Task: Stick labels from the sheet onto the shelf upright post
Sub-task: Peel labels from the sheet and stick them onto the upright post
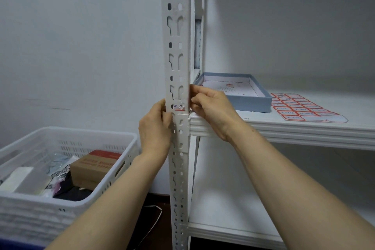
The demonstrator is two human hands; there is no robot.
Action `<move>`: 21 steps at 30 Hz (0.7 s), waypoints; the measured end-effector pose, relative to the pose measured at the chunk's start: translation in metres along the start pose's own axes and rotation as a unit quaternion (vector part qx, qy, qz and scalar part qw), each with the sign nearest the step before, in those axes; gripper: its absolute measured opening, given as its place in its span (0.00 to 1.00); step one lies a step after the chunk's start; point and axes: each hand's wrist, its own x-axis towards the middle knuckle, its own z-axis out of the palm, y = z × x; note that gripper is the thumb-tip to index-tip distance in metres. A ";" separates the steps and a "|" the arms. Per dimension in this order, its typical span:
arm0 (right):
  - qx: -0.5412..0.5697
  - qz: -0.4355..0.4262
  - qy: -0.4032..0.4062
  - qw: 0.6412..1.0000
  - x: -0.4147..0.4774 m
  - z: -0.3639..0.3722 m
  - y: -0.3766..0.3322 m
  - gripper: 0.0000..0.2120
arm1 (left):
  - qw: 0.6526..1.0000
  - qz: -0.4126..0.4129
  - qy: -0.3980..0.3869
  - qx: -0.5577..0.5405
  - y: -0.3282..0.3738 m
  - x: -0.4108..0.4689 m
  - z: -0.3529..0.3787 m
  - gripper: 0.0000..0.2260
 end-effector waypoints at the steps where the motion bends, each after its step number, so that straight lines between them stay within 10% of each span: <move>1: -0.003 0.002 0.002 1.000 -0.001 0.000 -0.001 0.22 | 0.999 -0.029 0.011 -0.041 -0.002 0.000 -0.001 0.16; 7: -0.001 -0.004 -0.018 1.000 -0.006 0.000 -0.005 0.21 | 0.943 -0.028 0.075 -0.323 0.028 -0.010 -0.022 0.13; 11: 0.043 0.026 -0.017 0.999 -0.007 0.000 -0.011 0.20 | 0.929 0.050 0.019 -0.366 0.071 -0.023 -0.024 0.14; 21: -0.011 0.019 0.157 0.987 0.006 -0.089 -0.057 0.16 | 0.926 -0.092 -0.132 -0.342 0.134 0.015 0.045 0.05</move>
